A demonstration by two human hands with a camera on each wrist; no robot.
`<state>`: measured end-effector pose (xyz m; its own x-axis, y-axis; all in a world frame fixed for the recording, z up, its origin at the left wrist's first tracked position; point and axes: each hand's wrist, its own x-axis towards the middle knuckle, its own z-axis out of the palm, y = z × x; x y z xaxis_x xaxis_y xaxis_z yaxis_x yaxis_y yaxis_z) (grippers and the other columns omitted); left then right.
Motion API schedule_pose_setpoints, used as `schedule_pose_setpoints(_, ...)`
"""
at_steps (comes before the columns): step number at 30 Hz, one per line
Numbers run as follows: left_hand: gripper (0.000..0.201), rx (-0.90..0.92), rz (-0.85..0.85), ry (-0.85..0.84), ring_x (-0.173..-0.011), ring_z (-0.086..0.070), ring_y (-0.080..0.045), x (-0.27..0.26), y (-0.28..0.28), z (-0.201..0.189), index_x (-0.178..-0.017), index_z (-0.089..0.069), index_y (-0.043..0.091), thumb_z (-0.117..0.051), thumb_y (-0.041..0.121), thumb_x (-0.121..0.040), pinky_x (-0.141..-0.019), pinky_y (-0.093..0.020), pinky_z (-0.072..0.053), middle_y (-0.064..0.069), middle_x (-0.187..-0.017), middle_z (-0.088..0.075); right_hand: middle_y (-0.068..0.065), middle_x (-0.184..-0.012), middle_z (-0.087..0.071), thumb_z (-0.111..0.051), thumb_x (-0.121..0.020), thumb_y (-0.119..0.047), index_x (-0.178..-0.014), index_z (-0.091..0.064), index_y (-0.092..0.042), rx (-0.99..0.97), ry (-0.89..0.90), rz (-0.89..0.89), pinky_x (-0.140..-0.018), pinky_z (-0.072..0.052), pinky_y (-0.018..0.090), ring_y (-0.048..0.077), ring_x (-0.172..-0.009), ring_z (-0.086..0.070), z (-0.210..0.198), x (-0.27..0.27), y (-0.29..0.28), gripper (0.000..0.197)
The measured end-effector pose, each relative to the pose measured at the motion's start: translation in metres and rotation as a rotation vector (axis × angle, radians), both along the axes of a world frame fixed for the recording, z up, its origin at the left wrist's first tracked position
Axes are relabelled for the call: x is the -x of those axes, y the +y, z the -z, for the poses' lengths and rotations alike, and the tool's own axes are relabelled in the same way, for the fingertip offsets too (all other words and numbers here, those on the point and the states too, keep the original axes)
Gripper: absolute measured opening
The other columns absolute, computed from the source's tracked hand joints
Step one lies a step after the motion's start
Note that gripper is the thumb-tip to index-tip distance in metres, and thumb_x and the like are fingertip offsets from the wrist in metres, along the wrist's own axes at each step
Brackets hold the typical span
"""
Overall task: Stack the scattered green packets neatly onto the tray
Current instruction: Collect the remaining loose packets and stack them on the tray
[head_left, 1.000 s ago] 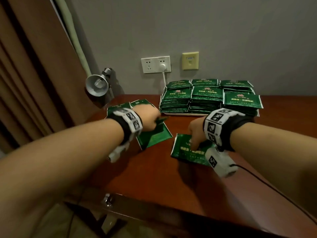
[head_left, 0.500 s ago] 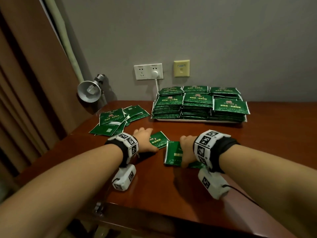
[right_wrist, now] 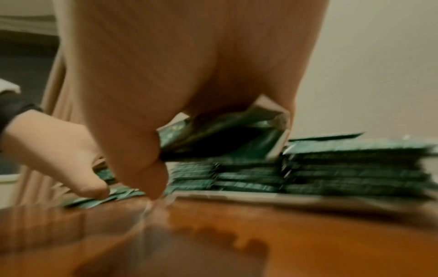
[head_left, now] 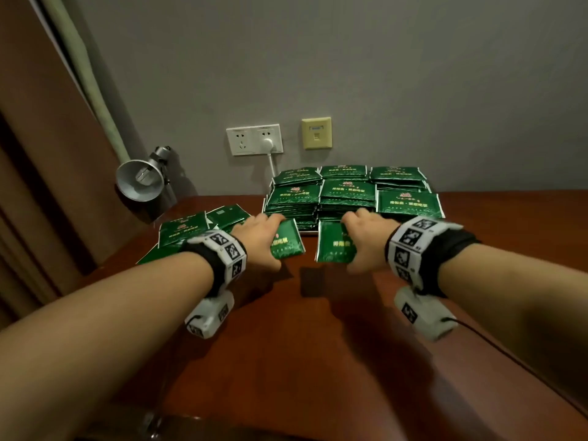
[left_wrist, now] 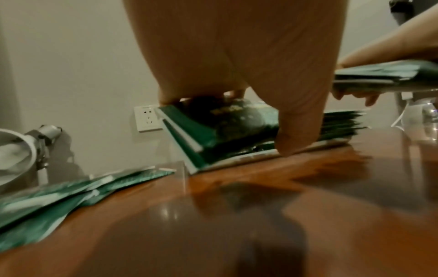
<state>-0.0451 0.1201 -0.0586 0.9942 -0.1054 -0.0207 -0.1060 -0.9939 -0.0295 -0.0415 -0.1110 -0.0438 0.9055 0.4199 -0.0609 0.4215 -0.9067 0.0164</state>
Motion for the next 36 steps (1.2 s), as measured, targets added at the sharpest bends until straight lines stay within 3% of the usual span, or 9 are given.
schedule_pose_setpoints(8,0.096,-0.078,0.084,-0.096,-0.128,-0.039,-0.027,-0.088,-0.022,-0.053,-0.149,-0.021,0.026,-0.078,0.035,-0.072,-0.106,-0.051,-0.037,-0.005,-0.14,-0.041,0.011,-0.134,-0.045,-0.077,-0.072,-0.048,-0.142,-0.035,-0.015,0.001,-0.109,0.144,-0.1,-0.043,0.042,0.031,-0.124,-0.042,-0.035,-0.091,-0.016,0.088)
schedule_pose_setpoints(19,0.094,-0.066,0.104,0.067,-0.135,-0.033,-0.028,-0.172,-0.026,-0.053,-0.153,-0.019,0.019,-0.076,0.025,-0.079,-0.107,-0.041,-0.036,-0.008,-0.149,-0.035,0.01,-0.122,-0.059,-0.078,-0.069,-0.054,-0.141,-0.035,-0.01,0.1,-0.004,0.093,-0.096,-0.048,0.042,0.03,-0.107,-0.058,-0.044,-0.178,0.015,0.095)
schedule_pose_setpoints(26,0.107,-0.049,0.091,0.06,-0.139,-0.028,-0.031,-0.172,-0.019,-0.056,-0.155,-0.013,0.024,-0.08,0.042,-0.073,-0.11,-0.047,-0.031,-0.009,-0.152,-0.031,0.011,-0.135,-0.052,-0.076,-0.074,-0.051,-0.145,-0.033,-0.012,0.16,0.0,0.08,-0.1,-0.046,0.041,0.031,-0.12,-0.052,-0.042,-0.181,0.023,0.092)
schedule_pose_setpoints(33,0.1,-0.037,-0.015,-0.046,-0.133,-0.032,-0.031,-0.127,0.005,-0.065,-0.153,-0.017,0.026,-0.078,0.042,-0.075,-0.108,-0.049,-0.036,-0.011,-0.144,-0.037,0.01,-0.134,-0.049,-0.073,-0.069,-0.063,-0.145,-0.031,-0.017,0.149,-0.104,0.057,-0.1,-0.043,0.048,0.034,-0.12,-0.046,-0.046,-0.146,0.028,0.097)
schedule_pose_setpoints(36,0.093,-0.05,-0.089,-0.055,-0.133,-0.032,-0.034,-0.091,0.032,-0.06,-0.153,-0.019,0.024,-0.075,0.039,-0.08,-0.108,-0.047,-0.036,-0.014,-0.143,-0.037,0.012,-0.14,-0.043,-0.073,-0.072,-0.059,-0.147,-0.028,-0.017,0.089,-0.11,0.008,-0.104,-0.039,0.049,0.037,-0.127,-0.039,-0.045,-0.121,0.043,0.097)
